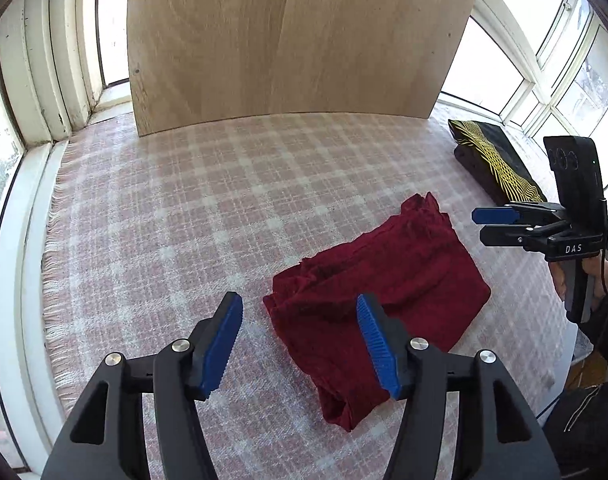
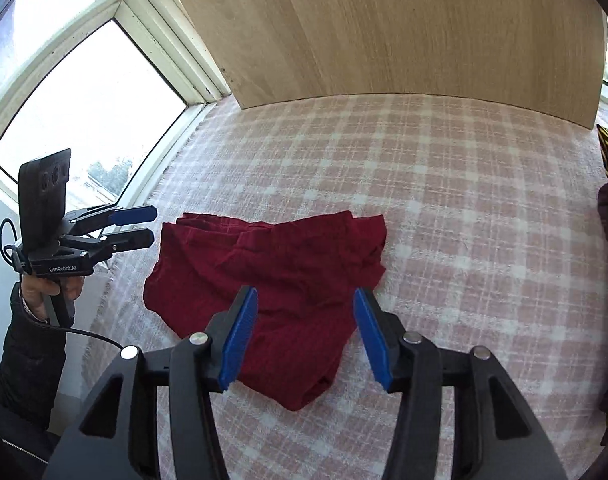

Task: Fold clothes
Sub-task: 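Lift the folded shirt with the right tool while the left tool grips its corner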

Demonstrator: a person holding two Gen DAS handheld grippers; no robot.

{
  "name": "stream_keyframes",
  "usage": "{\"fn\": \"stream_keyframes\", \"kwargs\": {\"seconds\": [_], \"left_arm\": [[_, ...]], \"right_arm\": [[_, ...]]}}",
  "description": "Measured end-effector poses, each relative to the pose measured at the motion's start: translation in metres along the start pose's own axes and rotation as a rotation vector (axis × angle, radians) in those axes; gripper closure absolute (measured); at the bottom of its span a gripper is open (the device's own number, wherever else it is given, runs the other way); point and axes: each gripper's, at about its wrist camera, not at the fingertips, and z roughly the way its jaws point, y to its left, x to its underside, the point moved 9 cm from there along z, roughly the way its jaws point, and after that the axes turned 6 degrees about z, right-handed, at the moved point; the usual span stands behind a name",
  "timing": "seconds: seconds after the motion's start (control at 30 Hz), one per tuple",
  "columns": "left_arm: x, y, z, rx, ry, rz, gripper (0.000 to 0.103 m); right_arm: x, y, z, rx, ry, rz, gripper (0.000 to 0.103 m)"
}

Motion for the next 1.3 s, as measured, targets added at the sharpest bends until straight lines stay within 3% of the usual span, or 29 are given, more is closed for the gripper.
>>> {"fn": "stream_keyframes", "kwargs": {"seconds": [0.23,0.47,0.53,0.8,0.97,1.3], "left_arm": [[0.005,0.001,0.054,-0.052,0.134,0.051,0.046],[0.005,0.000,0.056,-0.026,0.101,0.048,0.051],[0.007,-0.004,0.054,0.009,0.097,0.047,0.065],[0.007,-0.003,0.045,0.049,0.055,0.000,0.084],[0.011,-0.002,0.041,0.057,0.051,0.000,0.086],[0.011,-0.002,0.041,0.046,0.064,0.010,0.086]], "right_arm": [[-0.002,-0.021,0.028,0.026,0.065,0.028,0.036],[-0.003,-0.019,0.033,0.017,0.065,0.019,0.036],[-0.003,-0.019,0.034,0.016,0.068,0.022,0.036],[0.007,-0.024,0.034,-0.012,0.091,0.044,0.036],[0.002,-0.031,0.029,-0.042,0.087,0.089,0.036],[-0.003,-0.007,0.049,0.060,0.151,-0.094,0.036]]}}
